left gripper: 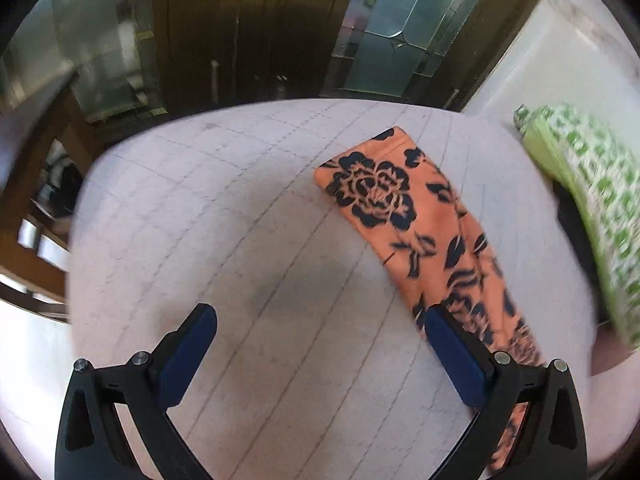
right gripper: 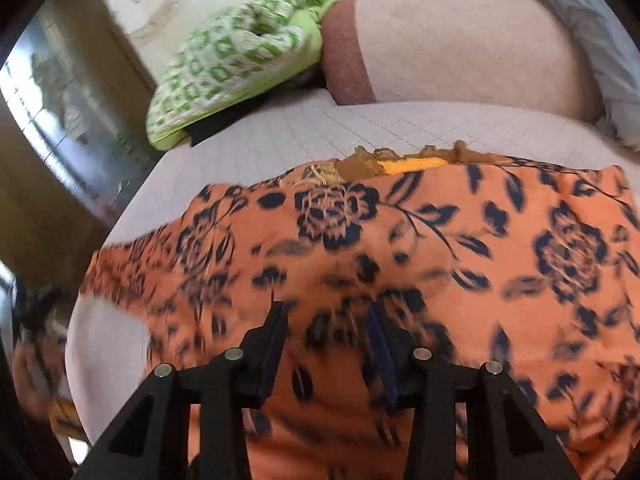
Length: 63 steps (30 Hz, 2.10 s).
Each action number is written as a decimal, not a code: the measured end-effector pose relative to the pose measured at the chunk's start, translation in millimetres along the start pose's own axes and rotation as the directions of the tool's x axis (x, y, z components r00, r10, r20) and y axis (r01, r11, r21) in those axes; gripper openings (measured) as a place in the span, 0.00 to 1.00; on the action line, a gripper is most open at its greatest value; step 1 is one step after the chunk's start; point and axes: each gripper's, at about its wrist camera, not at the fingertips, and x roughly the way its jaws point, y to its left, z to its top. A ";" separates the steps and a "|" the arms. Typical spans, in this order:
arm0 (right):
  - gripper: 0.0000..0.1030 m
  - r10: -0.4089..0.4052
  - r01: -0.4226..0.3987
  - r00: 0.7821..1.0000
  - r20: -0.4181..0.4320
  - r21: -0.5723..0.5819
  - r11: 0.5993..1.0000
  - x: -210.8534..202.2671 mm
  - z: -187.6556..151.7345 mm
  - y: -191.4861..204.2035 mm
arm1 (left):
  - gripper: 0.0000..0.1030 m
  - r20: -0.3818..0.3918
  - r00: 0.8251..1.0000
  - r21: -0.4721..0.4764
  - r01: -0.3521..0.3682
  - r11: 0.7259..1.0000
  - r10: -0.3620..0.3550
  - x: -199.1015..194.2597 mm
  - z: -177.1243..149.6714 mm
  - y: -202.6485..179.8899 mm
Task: Fold small clothes
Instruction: 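Release the sleeve with the right tool while the left tool moves to the other sleeve, then grasp the other sleeve with the left tool and fold it across the body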
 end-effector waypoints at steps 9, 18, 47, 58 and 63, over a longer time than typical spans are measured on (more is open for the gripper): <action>0.44 -0.002 0.001 1.000 -0.013 -0.023 1.000 -43.3 -61.9 -24.4 | 1.00 -0.049 0.979 -0.132 0.189 0.973 -0.197 19.7 24.7 12.4; 0.44 -0.001 0.001 0.999 -0.036 -0.009 1.000 -33.7 -62.7 -28.6 | 0.91 -0.017 0.974 -0.100 0.222 0.970 -0.224 39.6 50.0 -3.9; 0.43 0.071 -0.088 0.986 0.149 0.113 0.990 -83.3 -18.4 -71.0 | 0.05 0.062 0.857 0.423 0.442 0.791 -0.511 -121.6 -55.5 -192.3; 0.43 0.066 -0.163 0.964 0.258 0.377 0.912 -131.1 -13.4 -147.0 | 0.07 -0.329 0.751 0.702 0.600 0.383 -0.573 -181.4 -280.2 -331.8; 0.50 -0.047 -0.065 0.962 0.270 0.390 0.919 -147.8 -10.4 -164.9 | 0.57 -0.448 0.749 0.758 0.608 0.236 -0.489 -174.6 -336.7 -352.0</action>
